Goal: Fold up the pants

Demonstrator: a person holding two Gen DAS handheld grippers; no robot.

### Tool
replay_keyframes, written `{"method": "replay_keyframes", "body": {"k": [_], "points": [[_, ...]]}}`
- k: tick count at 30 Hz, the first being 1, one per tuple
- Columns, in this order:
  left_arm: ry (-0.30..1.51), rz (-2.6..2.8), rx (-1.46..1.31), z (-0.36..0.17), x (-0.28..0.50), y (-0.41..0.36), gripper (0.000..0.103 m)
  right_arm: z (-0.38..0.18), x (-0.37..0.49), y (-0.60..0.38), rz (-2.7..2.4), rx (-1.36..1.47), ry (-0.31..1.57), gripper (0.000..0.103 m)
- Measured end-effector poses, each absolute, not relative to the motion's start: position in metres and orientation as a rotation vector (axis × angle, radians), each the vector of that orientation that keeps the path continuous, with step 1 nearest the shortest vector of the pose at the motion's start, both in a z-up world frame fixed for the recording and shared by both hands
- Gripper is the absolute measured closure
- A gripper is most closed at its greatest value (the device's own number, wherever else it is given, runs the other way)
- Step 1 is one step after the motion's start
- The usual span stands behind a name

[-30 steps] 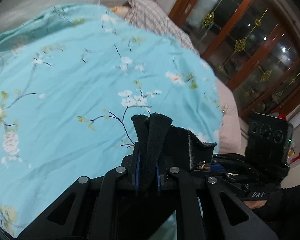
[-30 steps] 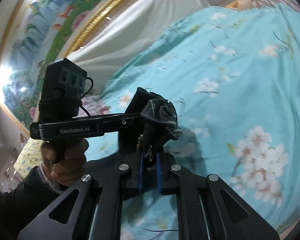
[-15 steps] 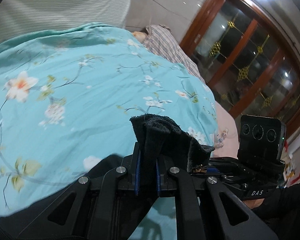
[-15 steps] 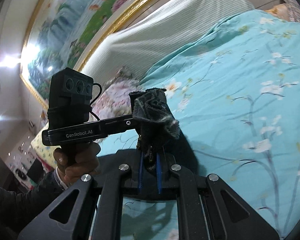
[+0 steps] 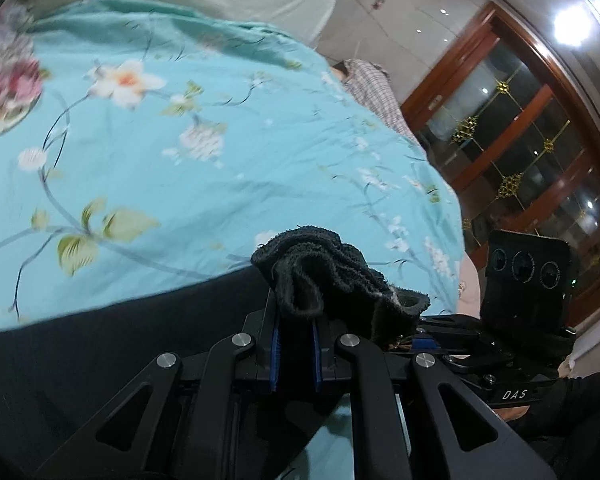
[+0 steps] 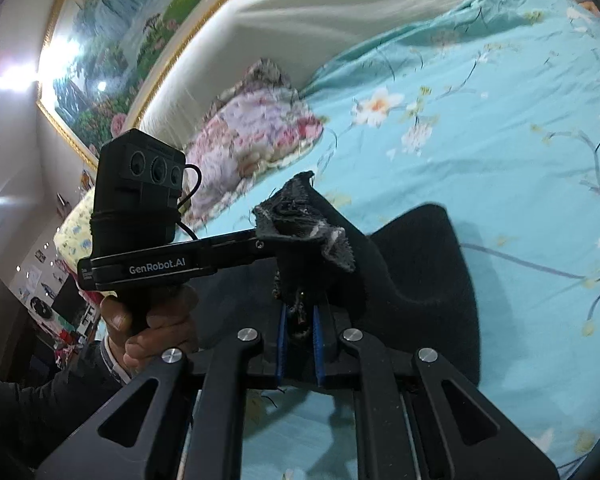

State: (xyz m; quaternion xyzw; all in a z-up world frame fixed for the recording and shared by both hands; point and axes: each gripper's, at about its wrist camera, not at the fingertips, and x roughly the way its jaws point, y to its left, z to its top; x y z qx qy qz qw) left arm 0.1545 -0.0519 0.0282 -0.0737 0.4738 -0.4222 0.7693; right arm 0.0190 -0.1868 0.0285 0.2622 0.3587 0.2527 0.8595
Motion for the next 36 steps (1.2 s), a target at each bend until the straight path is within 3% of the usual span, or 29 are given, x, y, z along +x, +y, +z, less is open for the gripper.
{"method": "replay_keyframes", "body": {"k": [12, 20, 23, 30, 36], "points": [[1.084, -0.813, -0.213, 0.000, 0.150, -0.026, 0.090, 0.010, 0.030, -0.167, 0.528, 0.475, 0.842, 0.088], [1.089, -0.698, -0.291, -0.006, 0.138, 0.011, 0.088, 0.004, 0.029, -0.153, 0.557, 0.441, 0.878, 0.065], [1.075, -0.644, -0.310, -0.004, 0.129, 0.024, 0.085, 0.003, 0.029, -0.147, 0.563, 0.425, 0.891, 0.062], [1.032, -0.519, -0.458, -0.001, 0.108, 0.069, 0.068, 0.009, 0.028, -0.135, 0.586, 0.405, 0.903, 0.050], [0.988, -0.393, -0.509, 0.005, 0.087, 0.099, 0.061, 0.022, 0.026, -0.127, 0.605, 0.386, 0.886, 0.050]]}}
